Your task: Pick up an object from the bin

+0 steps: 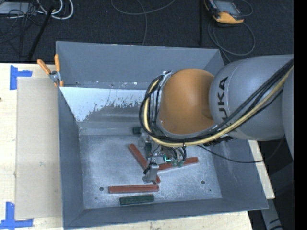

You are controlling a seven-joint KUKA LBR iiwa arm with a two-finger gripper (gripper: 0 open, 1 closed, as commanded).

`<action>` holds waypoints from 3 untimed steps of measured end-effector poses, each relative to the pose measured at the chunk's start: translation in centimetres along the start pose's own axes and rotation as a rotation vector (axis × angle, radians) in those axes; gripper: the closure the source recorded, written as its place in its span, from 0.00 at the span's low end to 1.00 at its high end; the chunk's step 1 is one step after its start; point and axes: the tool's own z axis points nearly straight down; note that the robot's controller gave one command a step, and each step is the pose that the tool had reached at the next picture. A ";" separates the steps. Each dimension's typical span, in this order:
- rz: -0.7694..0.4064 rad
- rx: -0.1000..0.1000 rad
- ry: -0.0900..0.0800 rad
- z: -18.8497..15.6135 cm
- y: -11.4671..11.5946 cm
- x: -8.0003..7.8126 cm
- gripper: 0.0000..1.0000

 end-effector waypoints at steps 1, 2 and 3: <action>-0.071 -0.002 -0.019 10.7 -2.1 4.8 0.00; -0.070 -0.002 -0.014 10.6 -2.1 4.9 1.00; -0.171 0.000 -0.016 -4.3 -2.4 5.1 1.00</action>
Offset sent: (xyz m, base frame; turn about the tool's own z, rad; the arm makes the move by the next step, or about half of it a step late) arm -0.0518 -0.0212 -0.1061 -0.0748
